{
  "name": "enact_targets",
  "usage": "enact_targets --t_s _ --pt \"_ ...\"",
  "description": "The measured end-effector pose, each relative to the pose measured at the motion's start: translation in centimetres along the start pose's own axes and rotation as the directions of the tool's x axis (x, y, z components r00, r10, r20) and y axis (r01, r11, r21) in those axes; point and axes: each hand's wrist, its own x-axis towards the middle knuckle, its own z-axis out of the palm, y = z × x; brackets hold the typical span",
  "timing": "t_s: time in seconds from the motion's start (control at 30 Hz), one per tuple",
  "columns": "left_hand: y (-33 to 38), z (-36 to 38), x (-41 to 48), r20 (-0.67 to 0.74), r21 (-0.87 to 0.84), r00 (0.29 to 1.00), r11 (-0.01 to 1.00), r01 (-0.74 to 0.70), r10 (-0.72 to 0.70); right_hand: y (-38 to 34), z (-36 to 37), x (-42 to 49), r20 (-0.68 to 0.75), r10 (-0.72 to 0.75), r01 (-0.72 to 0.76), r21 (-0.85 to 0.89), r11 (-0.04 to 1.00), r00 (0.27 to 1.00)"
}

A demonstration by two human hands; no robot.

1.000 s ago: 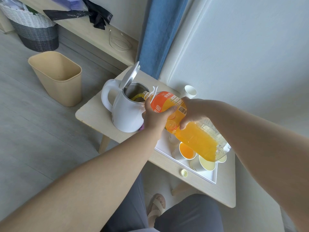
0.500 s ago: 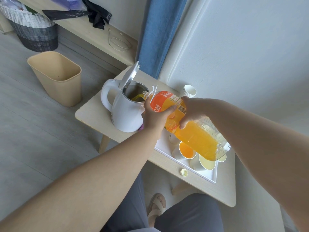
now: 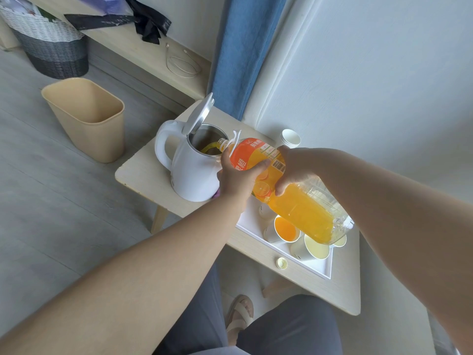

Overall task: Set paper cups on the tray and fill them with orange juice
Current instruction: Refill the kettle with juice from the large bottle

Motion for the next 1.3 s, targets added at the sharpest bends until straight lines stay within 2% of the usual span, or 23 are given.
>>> enact_targets --t_s 1.3 --pt "-0.02 -0.2 -0.04 0.027 -0.048 1.0 0.999 -0.003 0.004 -0.78 -0.75 -0.55 0.024 0.038 -0.037 -0.046 0.998 0.999"
